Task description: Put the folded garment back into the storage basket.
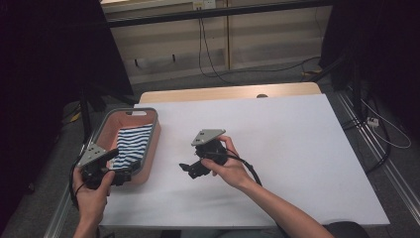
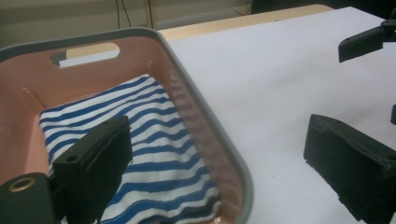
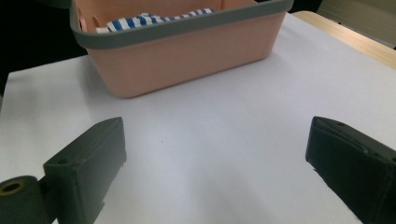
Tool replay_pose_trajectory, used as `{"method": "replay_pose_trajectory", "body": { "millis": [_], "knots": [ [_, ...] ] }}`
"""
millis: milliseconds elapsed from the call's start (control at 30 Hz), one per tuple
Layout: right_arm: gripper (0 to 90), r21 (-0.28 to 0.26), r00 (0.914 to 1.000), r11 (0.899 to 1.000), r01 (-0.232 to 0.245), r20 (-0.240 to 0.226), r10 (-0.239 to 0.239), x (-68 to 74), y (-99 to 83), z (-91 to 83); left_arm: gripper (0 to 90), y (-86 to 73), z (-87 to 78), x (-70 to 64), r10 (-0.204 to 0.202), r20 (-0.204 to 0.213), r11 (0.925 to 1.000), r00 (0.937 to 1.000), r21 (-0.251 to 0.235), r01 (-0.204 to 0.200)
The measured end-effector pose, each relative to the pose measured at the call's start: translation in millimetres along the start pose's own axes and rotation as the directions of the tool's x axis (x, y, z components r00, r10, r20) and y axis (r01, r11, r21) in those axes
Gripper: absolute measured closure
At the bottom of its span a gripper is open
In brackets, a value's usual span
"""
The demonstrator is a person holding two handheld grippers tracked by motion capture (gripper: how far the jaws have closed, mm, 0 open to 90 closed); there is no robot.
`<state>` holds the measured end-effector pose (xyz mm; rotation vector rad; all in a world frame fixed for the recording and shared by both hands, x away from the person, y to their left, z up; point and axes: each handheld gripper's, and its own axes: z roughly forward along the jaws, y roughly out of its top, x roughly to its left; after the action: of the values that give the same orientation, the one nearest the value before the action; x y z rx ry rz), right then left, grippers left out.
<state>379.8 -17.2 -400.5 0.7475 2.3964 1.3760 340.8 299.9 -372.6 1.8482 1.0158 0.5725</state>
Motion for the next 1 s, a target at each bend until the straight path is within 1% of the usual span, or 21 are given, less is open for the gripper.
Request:
{"method": "replay_pose_trajectory", "body": {
  "millis": [33, 100, 200, 267, 333, 433, 500, 567, 700, 733, 800, 867, 933, 1000],
  "knots": [
    [4.8, 0.004, 1.0000, 1.000, -0.001, 0.004, 0.001, -0.2, -1.8, -1.2, 8.0, -0.2, 1.5, -2.8, 0.003, 0.007, 1.0000, 1.0000, 0.003, -0.003],
    [4.9, 0.021, 0.9999, 1.000, -0.002, 0.015, 0.002, -1.3, -5.4, -2.9, 7.5, -0.3, 5.1, -7.9, 0.000, 0.007, 1.0000, 1.0000, 0.004, 0.000],
    [5.1, 0.027, 0.9995, 1.000, -0.011, 0.030, 0.010, -3.8, -9.6, -6.8, 7.5, 1.0, 10.1, -13.7, -0.002, 0.044, 1.0000, 0.9990, -0.005, 0.003],
    [5.1, 0.030, 0.9991, 0.999, -0.015, 0.040, 0.013, -5.8, -12.1, -11.3, 7.4, 2.2, 14.6, -18.1, 0.012, 0.045, 0.9999, 0.9989, -0.011, -0.011],
    [5.1, 0.022, 0.9988, 1.000, -0.018, 0.046, 0.017, -7.5, -14.2, -16.0, 6.9, 2.6, 17.9, -21.7, 0.013, 0.057, 0.9998, 0.9983, -0.019, -0.012],
    [4.9, 0.019, 0.9984, 1.000, -0.025, 0.052, 0.024, -9.6, -19.5, -22.7, 6.5, 2.8, 24.4, -28.2, 0.033, 0.080, 0.9995, 0.9963, -0.003, -0.033],
    [4.9, 0.021, 0.9980, 0.999, -0.034, 0.053, 0.033, -10.8, -23.9, -26.5, 6.5, 2.4, 28.8, -32.9, 0.051, 0.100, 0.9986, 0.9937, 0.011, -0.052],
    [4.7, 0.026, 0.9978, 0.999, -0.043, 0.053, 0.041, -12.0, -27.9, -29.6, 6.5, 2.1, 32.9, -38.2, 0.064, 0.106, 0.9976, 0.9923, 0.019, -0.066],
    [4.7, 0.030, 0.9980, 0.999, -0.045, 0.046, 0.044, -13.0, -33.7, -35.8, 6.5, 4.0, 44.6, -45.7, 0.078, 0.134, 0.9957, 0.9879, 0.040, -0.084],
    [4.7, 0.032, 0.9980, 0.999, -0.042, 0.048, 0.040, -13.2, -35.0, -37.5, 6.5, 4.8, 47.4, -47.7, 0.077, 0.139, 0.9957, 0.9873, 0.040, -0.083],
    [4.8, 0.033, 0.9971, 0.998, -0.047, 0.061, 0.045, -14.2, -38.1, -41.3, 6.5, 6.0, 52.4, -51.5, 0.085, 0.149, 0.9950, 0.9851, 0.039, -0.092],
    [4.8, 0.033, 0.9959, 0.998, -0.058, 0.072, 0.056, -16.8, -41.5, -44.8, 6.5, 6.3, 57.4, -54.9, 0.085, 0.165, 0.9949, 0.9827, 0.039, -0.092],
    [4.8, 0.033, 0.9941, 0.997, -0.070, 0.085, 0.067, -20.0, -45.5, -48.2, 6.5, 6.2, 61.5, -58.1, 0.097, 0.171, 0.9931, 0.9805, 0.049, -0.107],
    [5.0, 0.030, 0.9921, 0.996, -0.080, 0.100, 0.077, -23.1, -50.0, -51.5, 6.5, 5.6, 65.4, -61.1, 0.095, 0.178, 0.9922, 0.9794, 0.063, -0.108]
  ]
}}
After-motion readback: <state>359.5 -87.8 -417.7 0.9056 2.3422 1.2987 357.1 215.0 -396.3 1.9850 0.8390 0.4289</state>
